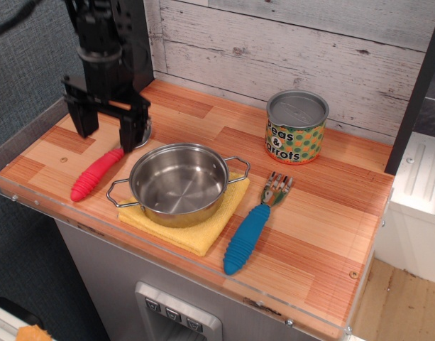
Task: Pick up the red spoon and place it on the left of the pot
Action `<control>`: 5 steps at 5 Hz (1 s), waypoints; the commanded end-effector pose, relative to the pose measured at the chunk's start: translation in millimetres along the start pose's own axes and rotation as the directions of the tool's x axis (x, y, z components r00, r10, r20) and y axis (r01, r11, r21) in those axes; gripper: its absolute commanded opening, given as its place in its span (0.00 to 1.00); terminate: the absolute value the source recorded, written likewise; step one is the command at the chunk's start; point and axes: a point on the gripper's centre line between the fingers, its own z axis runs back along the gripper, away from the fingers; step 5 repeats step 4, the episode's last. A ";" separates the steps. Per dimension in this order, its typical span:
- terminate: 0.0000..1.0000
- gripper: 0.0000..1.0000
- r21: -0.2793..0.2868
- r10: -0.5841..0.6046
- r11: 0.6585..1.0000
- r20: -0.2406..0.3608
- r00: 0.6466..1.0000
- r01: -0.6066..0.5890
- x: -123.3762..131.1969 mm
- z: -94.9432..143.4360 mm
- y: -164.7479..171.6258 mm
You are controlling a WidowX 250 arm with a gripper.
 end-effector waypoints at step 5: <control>1.00 1.00 0.028 0.126 0.991 0.133 0.983 -0.130 39.9 55.6 -6.3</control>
